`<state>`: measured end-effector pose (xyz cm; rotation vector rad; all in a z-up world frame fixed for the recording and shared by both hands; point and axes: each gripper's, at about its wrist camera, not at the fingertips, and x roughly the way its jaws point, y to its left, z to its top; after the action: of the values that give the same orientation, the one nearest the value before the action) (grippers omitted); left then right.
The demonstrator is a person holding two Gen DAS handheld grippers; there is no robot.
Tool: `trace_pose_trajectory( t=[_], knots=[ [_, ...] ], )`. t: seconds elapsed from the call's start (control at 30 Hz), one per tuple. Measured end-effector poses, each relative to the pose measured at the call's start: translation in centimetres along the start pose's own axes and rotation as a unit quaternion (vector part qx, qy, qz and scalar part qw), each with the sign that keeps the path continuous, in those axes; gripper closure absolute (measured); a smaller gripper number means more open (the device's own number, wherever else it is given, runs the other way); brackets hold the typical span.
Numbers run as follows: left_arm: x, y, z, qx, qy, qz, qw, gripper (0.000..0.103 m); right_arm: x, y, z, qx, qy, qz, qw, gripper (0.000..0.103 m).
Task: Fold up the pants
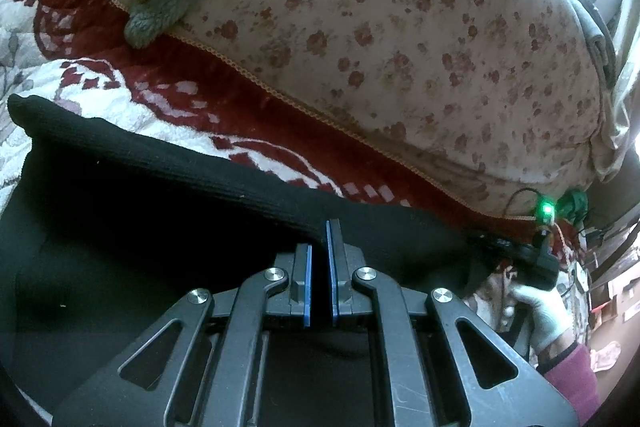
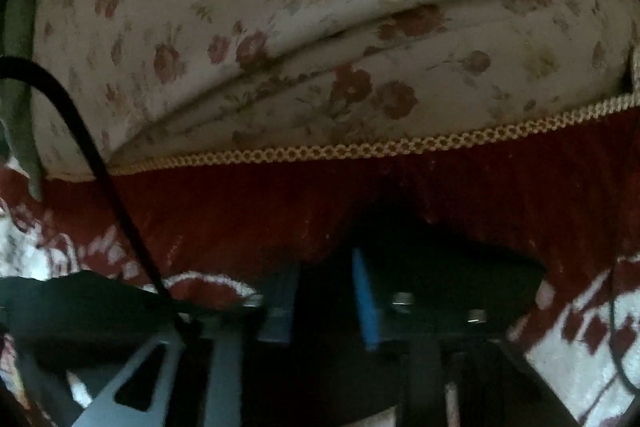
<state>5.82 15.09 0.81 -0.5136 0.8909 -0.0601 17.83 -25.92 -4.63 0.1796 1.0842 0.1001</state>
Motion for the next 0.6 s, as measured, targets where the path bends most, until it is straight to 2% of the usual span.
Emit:
trace_pose_trajectory(
  t=[0.07,0.17,0.3,0.47,0.6],
  knots=[
    [0.0,0.1,0.1,-0.001,0.002,-0.001,1.0000,0.098,-1.0,-1.8,-0.5,0.027,-0.008,0.042,0.999,0.098],
    [-0.6,-0.2,0.3,0.001,-0.003,-0.003,1.0000,0.098,-3.8,-3.5,-1.9,0.038,-0.036,0.084,0.995,0.099],
    [-1.5,-0.6,0.1,0.006,-0.008,-0.004,0.9999,0.098,-8.2,-4.3,-3.9,0.038,-0.073,0.117,0.990,0.099],
    [-3.4,-0.8,-0.4,0.011,-0.016,-0.008,0.9998,0.098,-15.0,-6.1,-8.1,0.053,-0.139,0.160,0.976,0.099],
    [-5.2,-0.8,-1.0,0.016,-0.019,-0.019,0.9995,0.098,-18.2,-7.1,-11.7,0.087,-0.174,0.198,0.961,0.099]
  ],
)
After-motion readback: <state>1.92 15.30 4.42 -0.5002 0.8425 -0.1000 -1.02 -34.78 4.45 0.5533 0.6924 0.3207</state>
